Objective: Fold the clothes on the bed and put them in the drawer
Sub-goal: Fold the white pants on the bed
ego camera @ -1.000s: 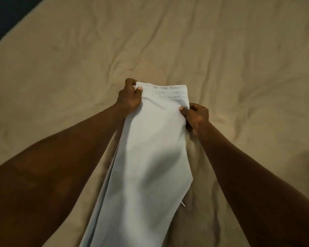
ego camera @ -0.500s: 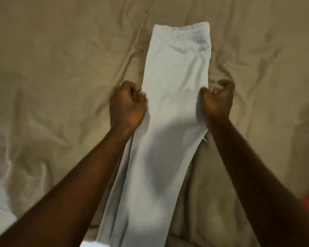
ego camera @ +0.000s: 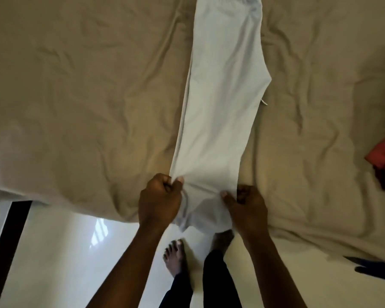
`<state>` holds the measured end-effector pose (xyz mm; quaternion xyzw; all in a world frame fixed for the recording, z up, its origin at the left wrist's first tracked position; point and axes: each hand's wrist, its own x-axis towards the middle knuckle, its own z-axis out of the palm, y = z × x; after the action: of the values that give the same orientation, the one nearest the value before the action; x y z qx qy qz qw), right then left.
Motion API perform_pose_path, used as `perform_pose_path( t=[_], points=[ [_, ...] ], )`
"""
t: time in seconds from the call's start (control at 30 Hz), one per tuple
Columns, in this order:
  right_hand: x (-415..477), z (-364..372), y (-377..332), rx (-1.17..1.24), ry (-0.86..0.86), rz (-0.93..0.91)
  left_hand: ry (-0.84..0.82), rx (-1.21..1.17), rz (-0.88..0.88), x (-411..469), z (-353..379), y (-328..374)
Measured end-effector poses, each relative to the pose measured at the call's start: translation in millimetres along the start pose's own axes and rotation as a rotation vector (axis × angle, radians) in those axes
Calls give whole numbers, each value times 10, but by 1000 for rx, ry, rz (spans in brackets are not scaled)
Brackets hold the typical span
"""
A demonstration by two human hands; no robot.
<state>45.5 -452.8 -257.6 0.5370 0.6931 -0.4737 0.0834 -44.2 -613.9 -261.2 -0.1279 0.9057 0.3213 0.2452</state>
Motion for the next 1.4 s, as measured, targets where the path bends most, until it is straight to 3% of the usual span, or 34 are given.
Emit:
perform_pose_path(
  t=[0.2,0.37,0.47,0.6,0.73,0.9,1.03,1.2,1.4],
  points=[
    [-232,65,103,-139,40,-133,-86,-99,82,-263,-62,-375],
    [-454,133,328,-35,48,-140,202,-63,110,-475,31,-536],
    [-520,170,372,13,107,-166,250,-159,77,-562,136,-609],
    [-498,171,574,93,0,-170,336,-357,1,-714,323,-791],
    [-531,200,713,183,-117,-195,93,-525,-42,-708,423,-933],
    [-598,245,950,314,-156,-220,-68,-297,64,-666,273,-1017],
    [-730,114,1030,352,-336,-159,-238,-211,91,-881,-47,-1059],
    [-913,-339,608,503,-355,-242,-169,-399,181,-1195,-565,-600],
    [-728,-803,-362,714,-448,-367,-256,-609,306,-956,-981,500]
  ],
)
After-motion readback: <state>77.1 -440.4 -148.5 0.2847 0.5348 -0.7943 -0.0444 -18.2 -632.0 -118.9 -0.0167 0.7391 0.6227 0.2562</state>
